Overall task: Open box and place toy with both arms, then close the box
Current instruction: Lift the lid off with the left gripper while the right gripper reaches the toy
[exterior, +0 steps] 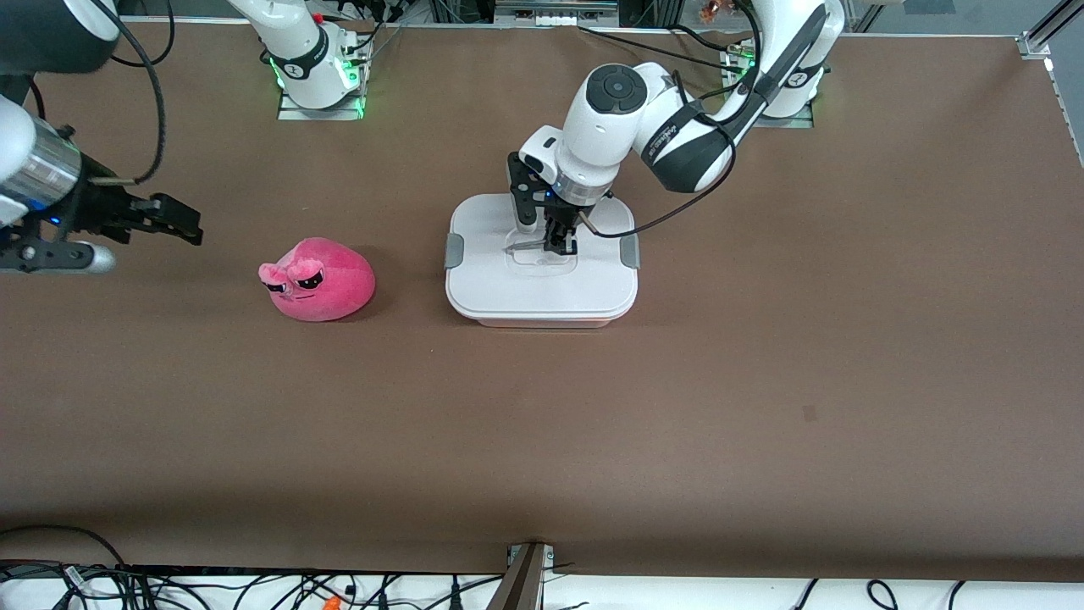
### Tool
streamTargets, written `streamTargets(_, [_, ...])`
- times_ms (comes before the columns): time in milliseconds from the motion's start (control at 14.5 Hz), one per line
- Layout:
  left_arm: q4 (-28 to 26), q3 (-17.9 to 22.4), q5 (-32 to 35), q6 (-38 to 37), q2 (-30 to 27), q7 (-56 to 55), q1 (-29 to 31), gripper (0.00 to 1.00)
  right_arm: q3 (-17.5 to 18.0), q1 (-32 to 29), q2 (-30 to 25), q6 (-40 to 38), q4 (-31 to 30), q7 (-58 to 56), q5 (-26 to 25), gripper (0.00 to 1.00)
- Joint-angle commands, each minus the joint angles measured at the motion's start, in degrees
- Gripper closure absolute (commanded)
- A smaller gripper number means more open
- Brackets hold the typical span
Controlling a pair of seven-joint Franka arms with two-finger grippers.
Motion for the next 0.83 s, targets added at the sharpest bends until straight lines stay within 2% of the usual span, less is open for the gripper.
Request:
streamTargets(0, [0.70, -0.89, 0.56, -4.40, -3.03, -0.74, 0.44, 1.00, -0.01, 1.81, 0.91, 4.69, -5.36, 5.79, -0.48, 0.01])
streamTargets(275, [2.97, -0.89, -0.76, -16.42, -8.04, -0.74, 1.67, 1.00, -0.01, 4.63, 0.91, 9.26, -12.75, 13.11, -3.45, 0.01])
streamTargets(413, [4.56, -0.80, -4.17, -24.07, -10.14, -0.56, 3.33, 1.00, -0.01, 6.47, 1.08, 11.99, -15.48, 15.57, -5.22, 0.01])
streamTargets(620, [4.65, -0.80, -4.54, -30.59, -14.89, -0.47, 8.16, 1.00, -0.01, 7.53, 2.48, 15.86, -17.95, 15.50, -5.75, 0.01])
streamTargets(757, [4.74, -0.71, -4.54, -34.81, -18.22, 1.45, 11.67, 1.00, -0.01, 9.02, 4.41, 16.48, -18.04, 14.88, -8.02, 0.01])
